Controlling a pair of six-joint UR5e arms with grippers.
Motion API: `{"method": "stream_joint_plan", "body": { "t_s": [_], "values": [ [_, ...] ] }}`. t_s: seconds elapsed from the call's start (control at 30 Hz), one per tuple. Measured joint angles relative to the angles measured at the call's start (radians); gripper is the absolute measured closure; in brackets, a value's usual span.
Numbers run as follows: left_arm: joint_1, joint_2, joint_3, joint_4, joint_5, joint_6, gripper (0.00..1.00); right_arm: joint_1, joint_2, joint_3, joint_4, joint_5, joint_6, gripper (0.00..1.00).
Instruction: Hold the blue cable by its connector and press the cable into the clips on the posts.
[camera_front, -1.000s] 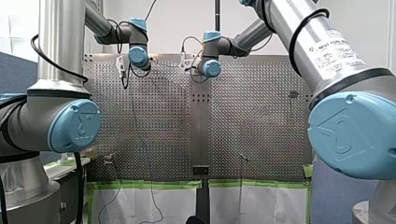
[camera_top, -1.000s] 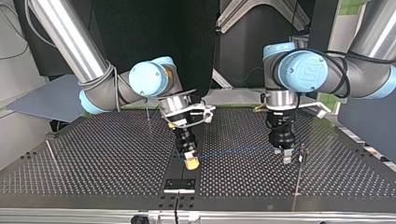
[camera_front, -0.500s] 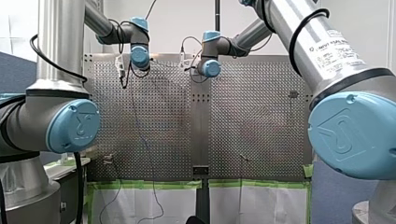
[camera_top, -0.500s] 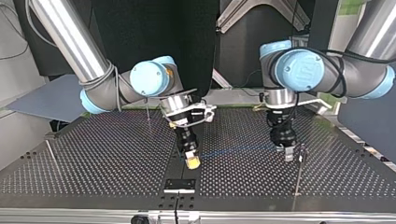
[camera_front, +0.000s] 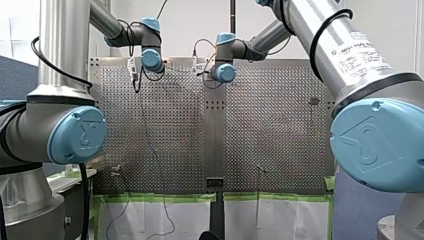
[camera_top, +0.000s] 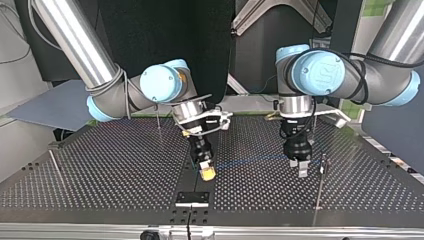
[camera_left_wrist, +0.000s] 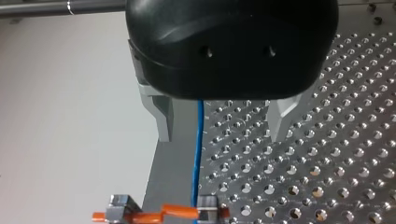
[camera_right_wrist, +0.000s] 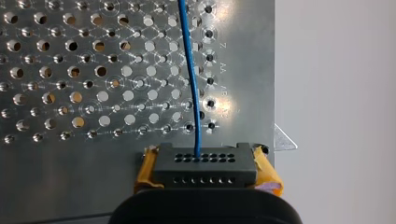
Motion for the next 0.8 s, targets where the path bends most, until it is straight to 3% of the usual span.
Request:
{"method": "stream_joint_plan", "body": {
  "t_s": [0.23, 0.27, 0.3, 0.33, 0.37, 0.4, 0.43, 0.8],
  "values": [
    [-0.003, 0.000, 0.000, 0.012, 0.000, -0.013, 0.00, 0.000, 0.000, 0.000, 0.000, 0.000, 0.000, 1.00],
    [-0.003, 0.000, -0.001, 0.015, 0.005, -0.018, 0.18, 0.000, 0.000, 0.000, 0.000, 0.000, 0.000, 1.00],
    [-0.003, 0.000, -0.002, 0.018, 0.014, -0.026, 0.18, 0.000, 0.000, 0.000, 0.000, 0.000, 0.000, 1.00],
    [-0.004, 0.000, -0.003, 0.019, 0.021, -0.030, 0.36, 0.000, 0.000, 0.000, 0.000, 0.000, 0.000, 1.00],
    [-0.004, 0.000, -0.004, 0.020, 0.027, -0.033, 0.69, 0.000, 0.000, 0.000, 0.000, 0.000, 0.000, 1.00],
    [-0.005, 0.000, -0.005, 0.022, 0.032, -0.035, 0.69, 0.000, 0.000, 0.000, 0.000, 0.000, 0.000, 1.00],
    [-0.005, 0.000, -0.006, 0.023, 0.034, -0.035, 1.00, 0.000, 0.000, 0.000, 0.001, 0.000, 0.000, 1.00],
    [-0.023, 0.004, -0.024, 0.082, 0.035, 0.007, 1.00, 0.000, 0.000, 0.000, 0.002, 0.000, 0.000, 1.00]
  ]
}}
